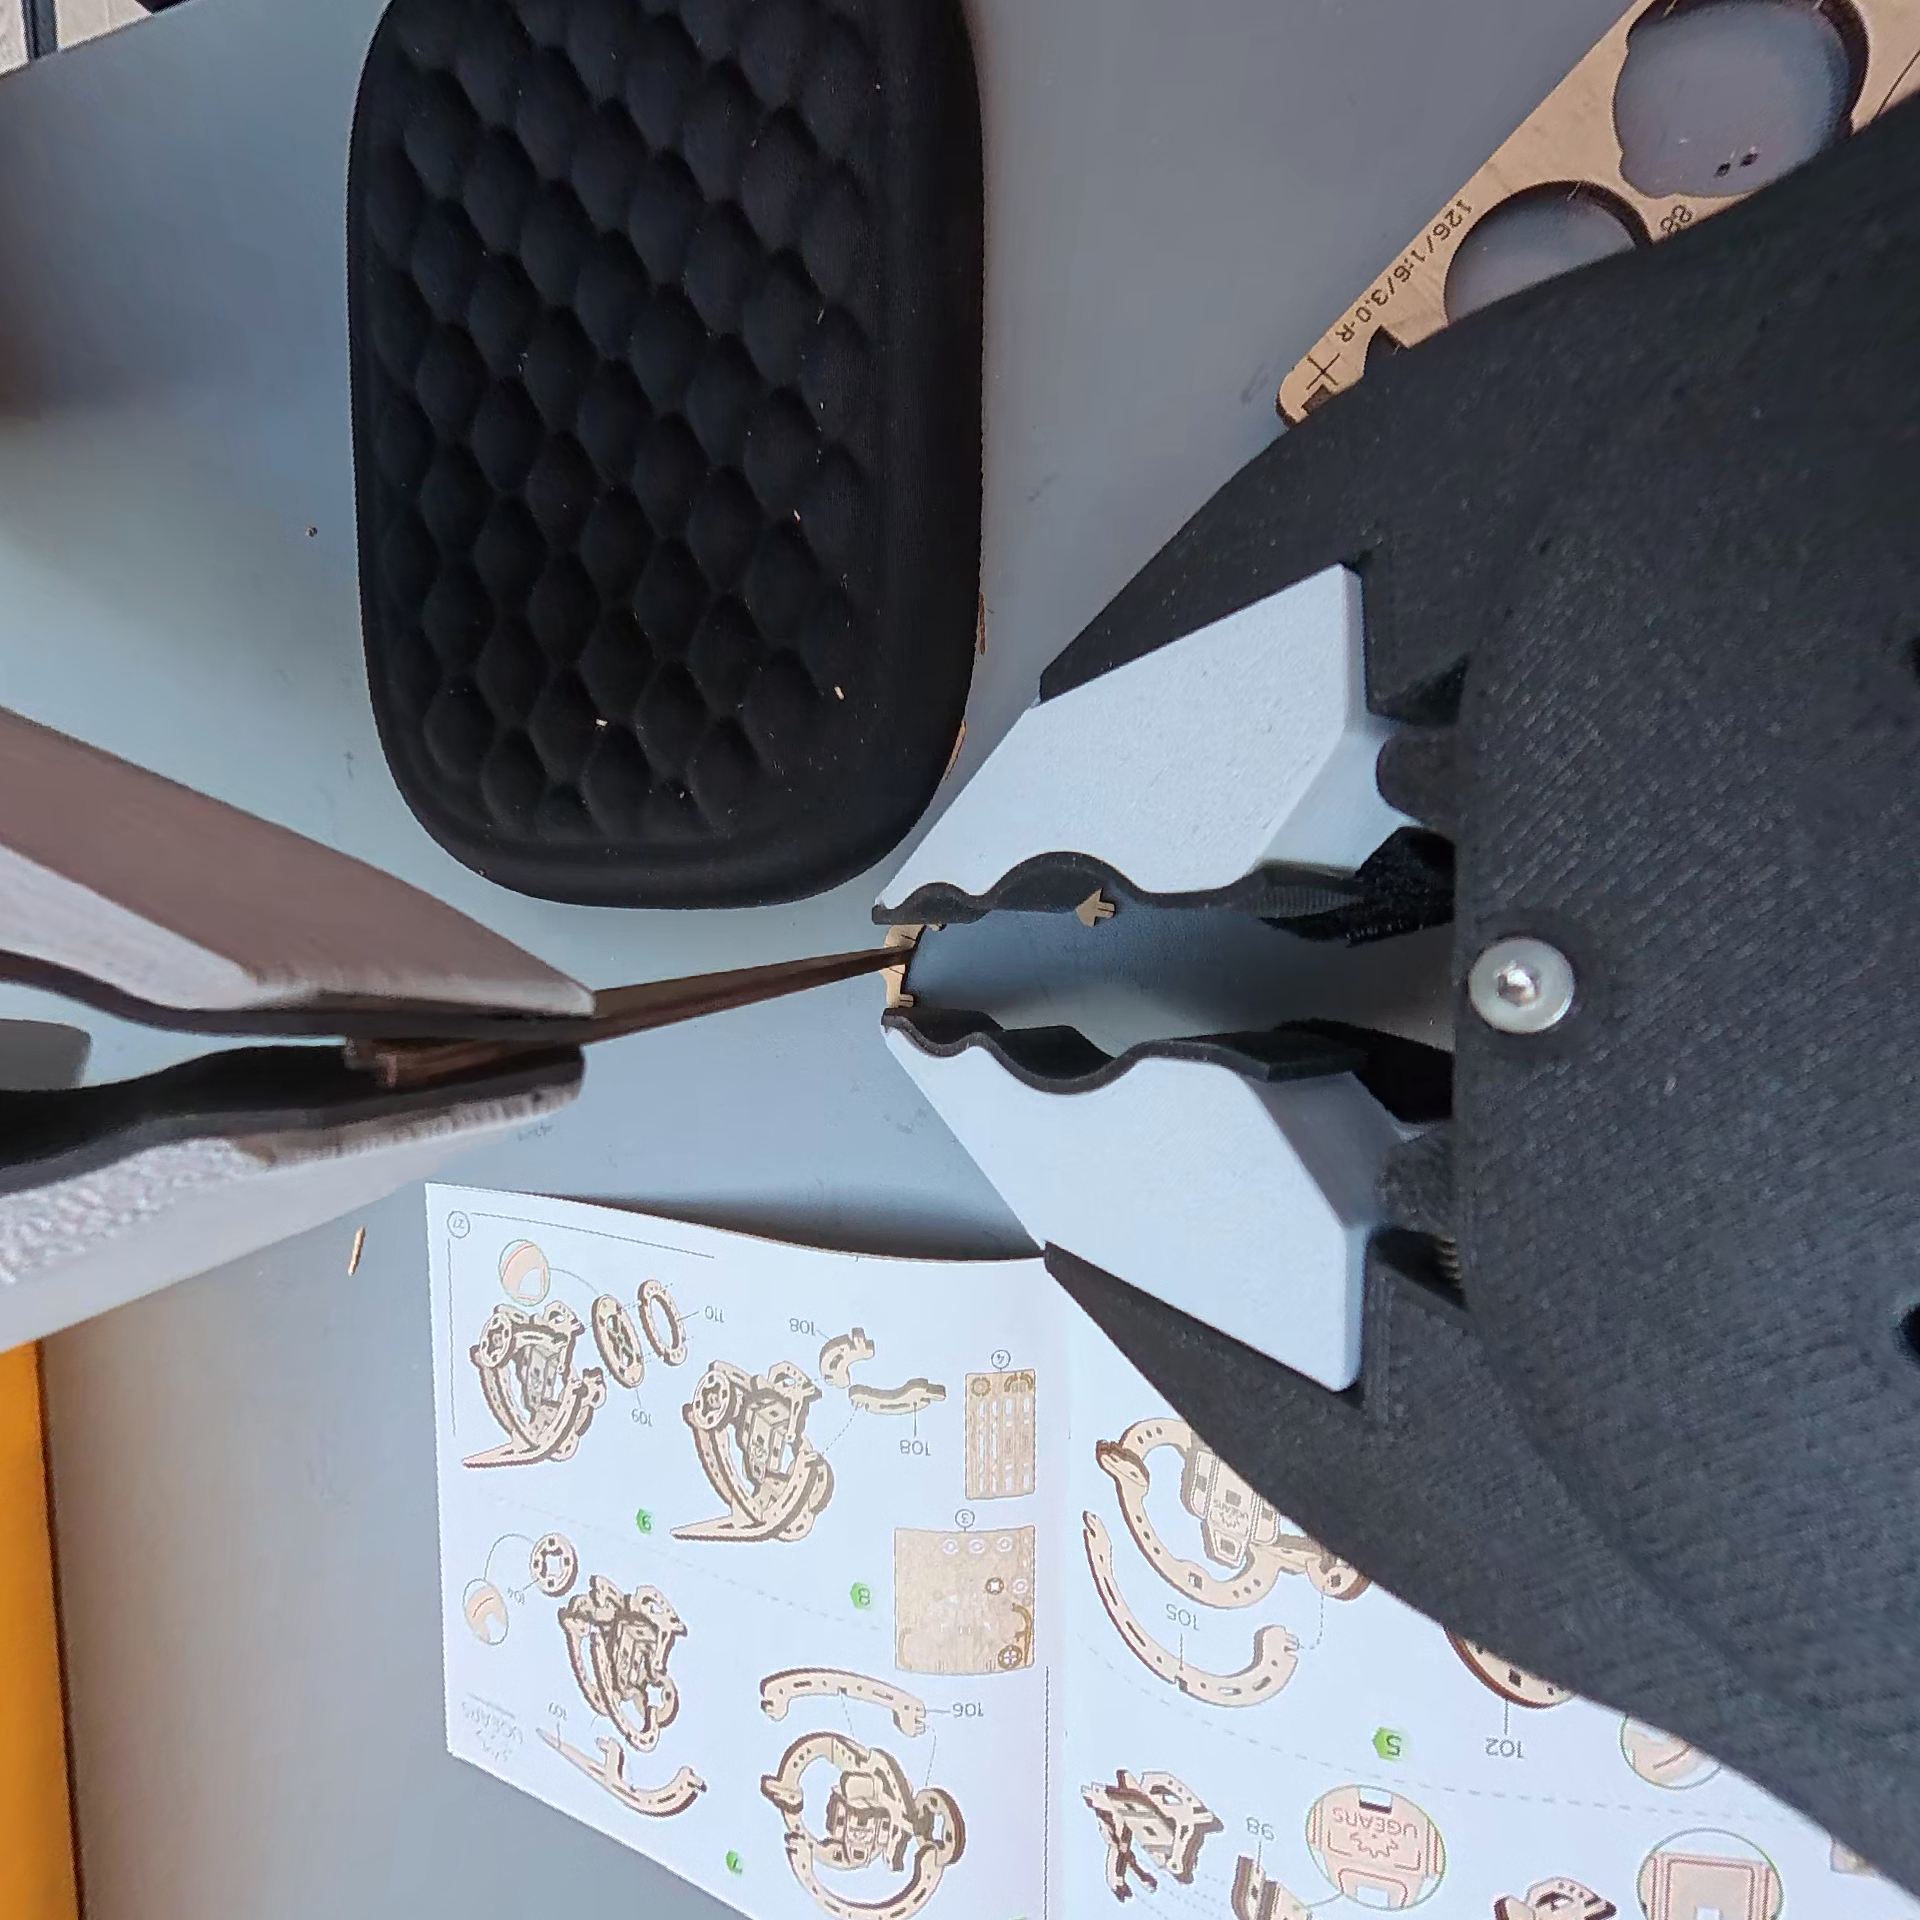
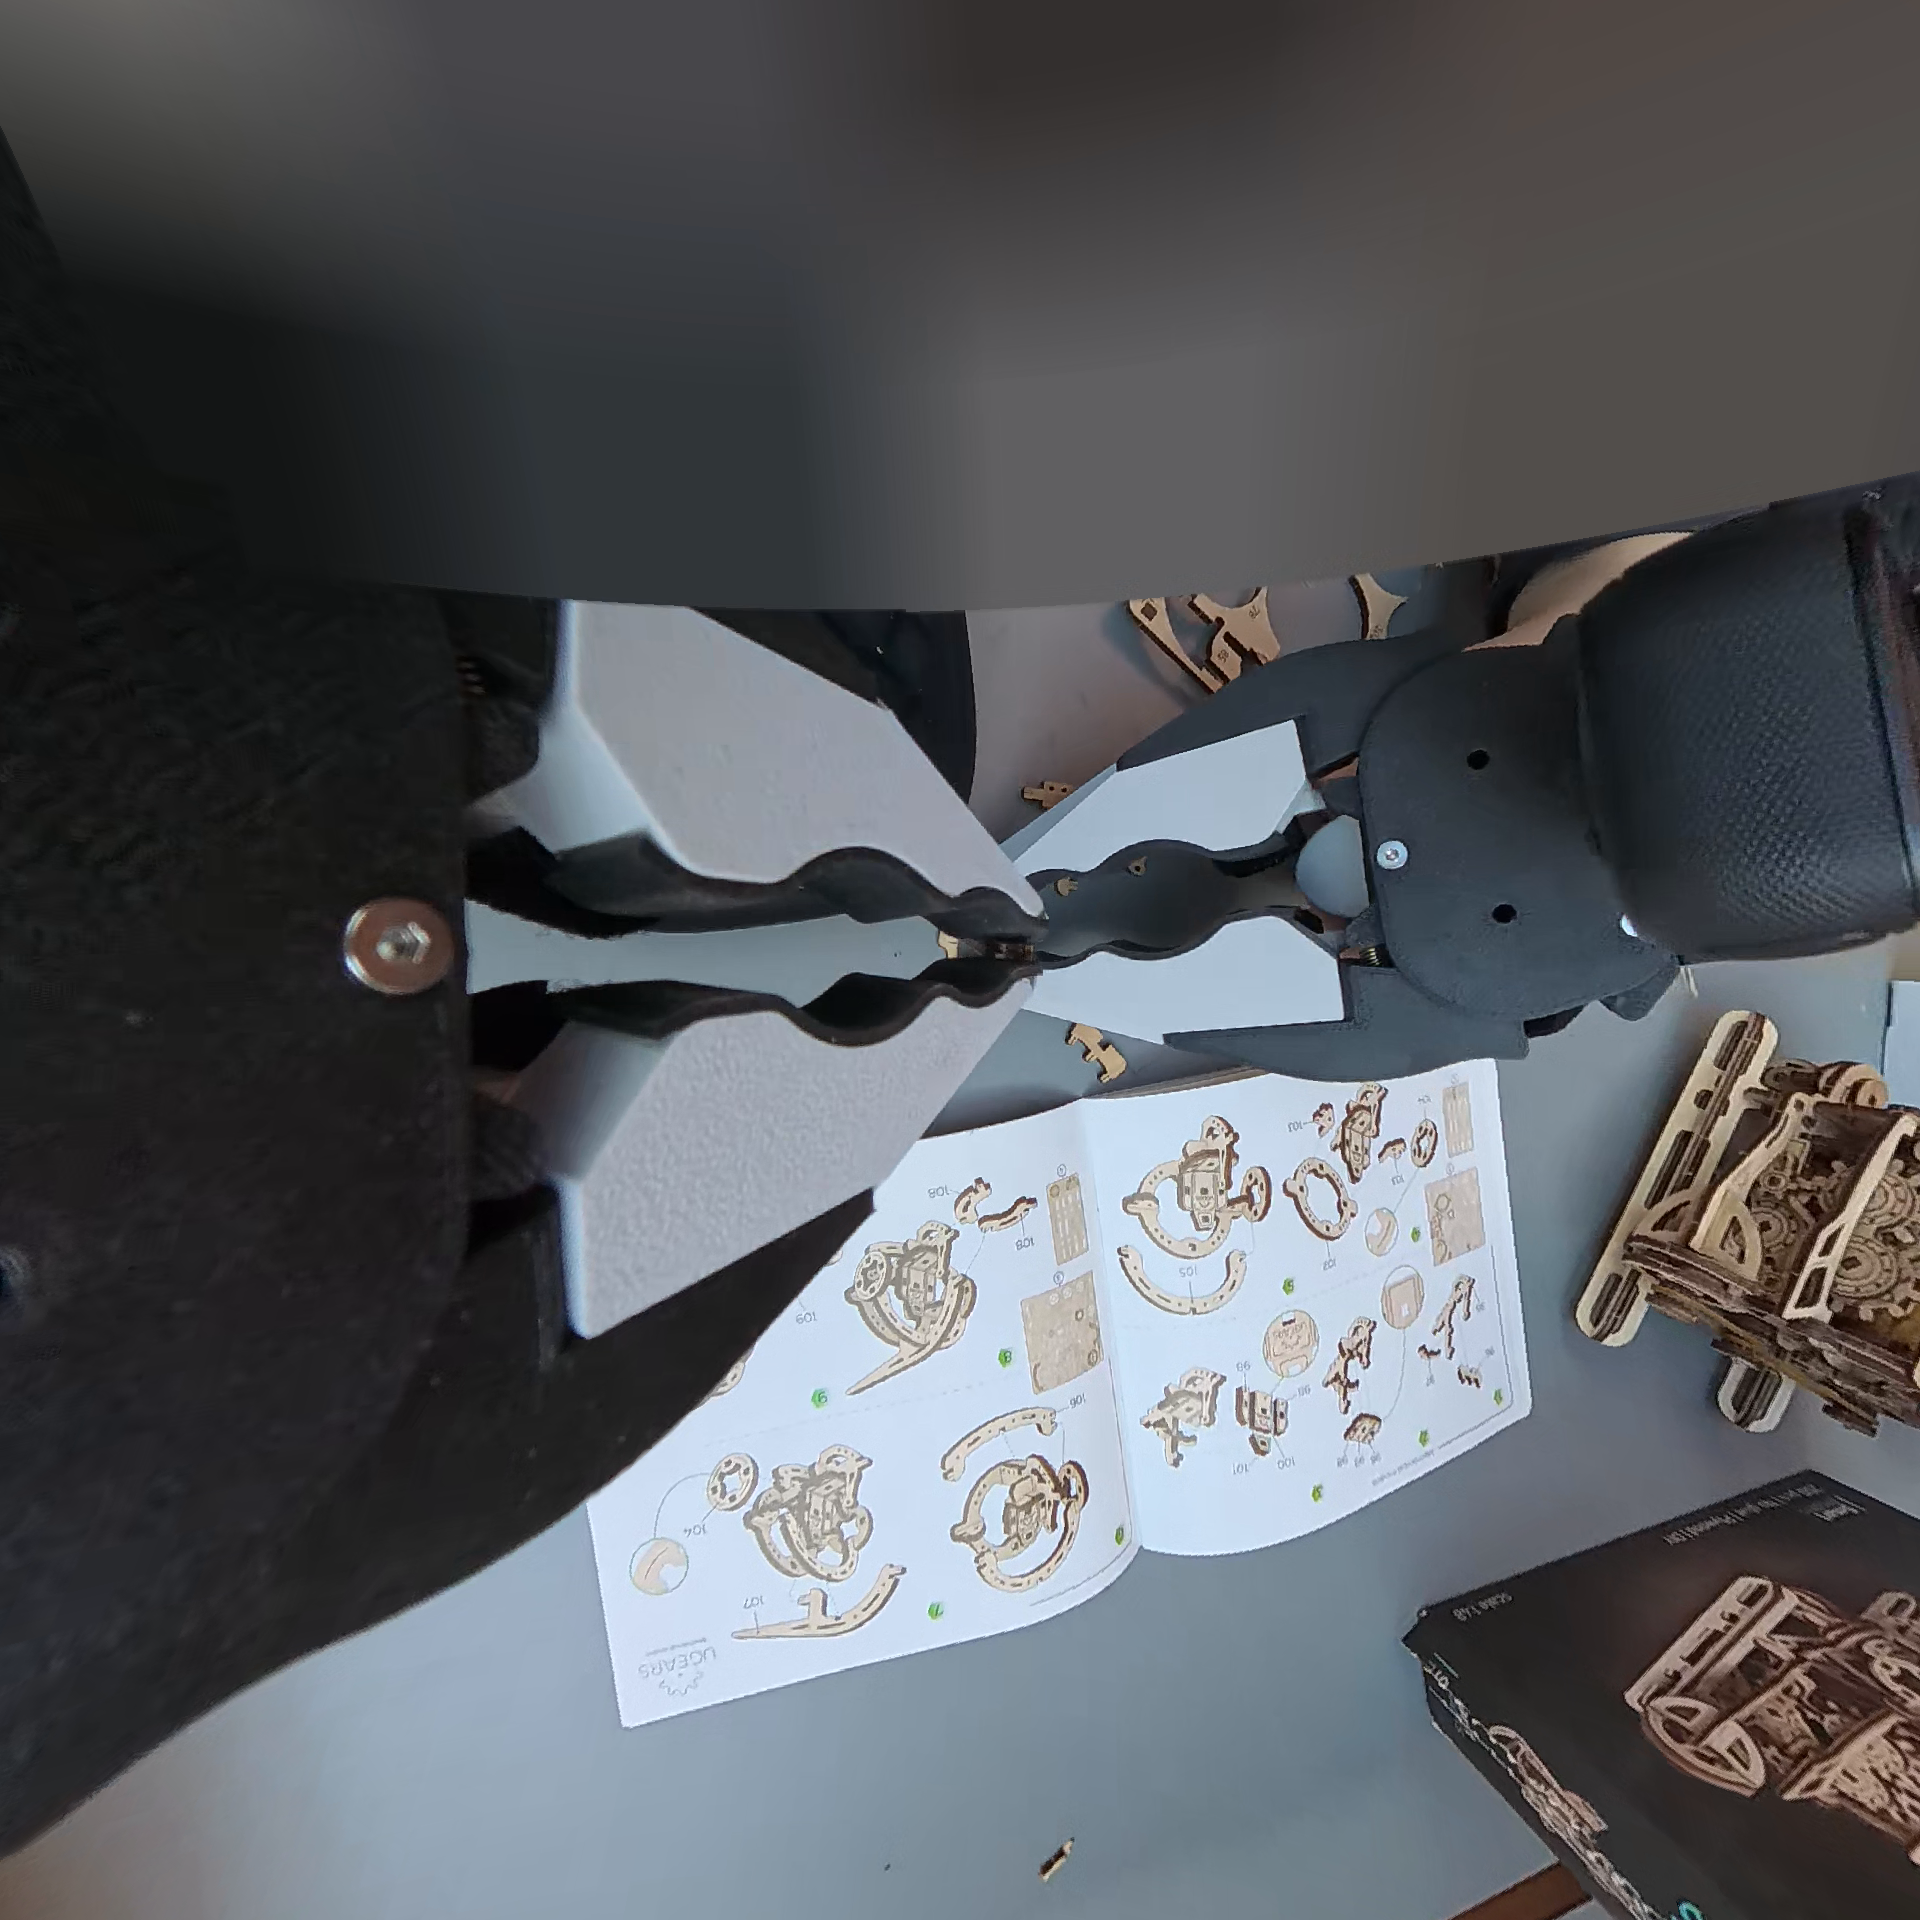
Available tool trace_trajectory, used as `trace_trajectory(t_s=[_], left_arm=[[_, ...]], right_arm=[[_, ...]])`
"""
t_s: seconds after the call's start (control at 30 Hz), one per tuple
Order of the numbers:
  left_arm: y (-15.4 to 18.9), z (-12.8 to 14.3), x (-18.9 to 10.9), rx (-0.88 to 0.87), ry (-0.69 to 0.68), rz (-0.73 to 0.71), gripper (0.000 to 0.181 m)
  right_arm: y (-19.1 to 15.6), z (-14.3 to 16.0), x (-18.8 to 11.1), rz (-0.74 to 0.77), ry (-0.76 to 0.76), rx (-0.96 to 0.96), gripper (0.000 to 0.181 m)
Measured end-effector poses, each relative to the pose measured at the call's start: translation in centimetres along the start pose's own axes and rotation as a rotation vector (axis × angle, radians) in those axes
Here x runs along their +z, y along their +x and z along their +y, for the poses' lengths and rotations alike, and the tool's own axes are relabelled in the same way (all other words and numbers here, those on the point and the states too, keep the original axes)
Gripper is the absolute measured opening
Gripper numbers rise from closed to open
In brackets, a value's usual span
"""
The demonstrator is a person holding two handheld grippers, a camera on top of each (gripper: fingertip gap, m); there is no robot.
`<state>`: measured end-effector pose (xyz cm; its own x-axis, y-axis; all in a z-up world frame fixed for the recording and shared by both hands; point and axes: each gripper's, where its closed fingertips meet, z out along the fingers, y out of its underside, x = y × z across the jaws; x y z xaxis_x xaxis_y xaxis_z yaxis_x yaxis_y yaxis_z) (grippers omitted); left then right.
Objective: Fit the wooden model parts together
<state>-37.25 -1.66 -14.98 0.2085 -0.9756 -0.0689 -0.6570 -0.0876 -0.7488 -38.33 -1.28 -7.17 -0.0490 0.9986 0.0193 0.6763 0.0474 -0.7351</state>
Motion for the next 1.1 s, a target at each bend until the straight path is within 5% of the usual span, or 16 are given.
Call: trace_trajectory(t_s=[0.03,0.6,0.83,1.1], left_arm=[[0.0,0.0,0.0,0.000,0.000,0.000,0.014],[0.0,0.0,0.0,0.004,-0.002,-0.012,0.014],[0.0,0.0,0.0,0.005,-0.003,-0.016,0.014],[0.0,0.0,0.0,0.002,-0.003,-0.018,0.014]], right_arm=[[0.0,-0.1,0.1,-0.001,-0.003,0.001,0.002],[0.1,-0.5,0.6,0.160,-0.015,0.116,0.003],[-2.5,-0.8,1.2,0.053,-0.001,-0.060,0.003],[-0.6,-0.4,0.4,0.051,0.016,0.042,0.003]])
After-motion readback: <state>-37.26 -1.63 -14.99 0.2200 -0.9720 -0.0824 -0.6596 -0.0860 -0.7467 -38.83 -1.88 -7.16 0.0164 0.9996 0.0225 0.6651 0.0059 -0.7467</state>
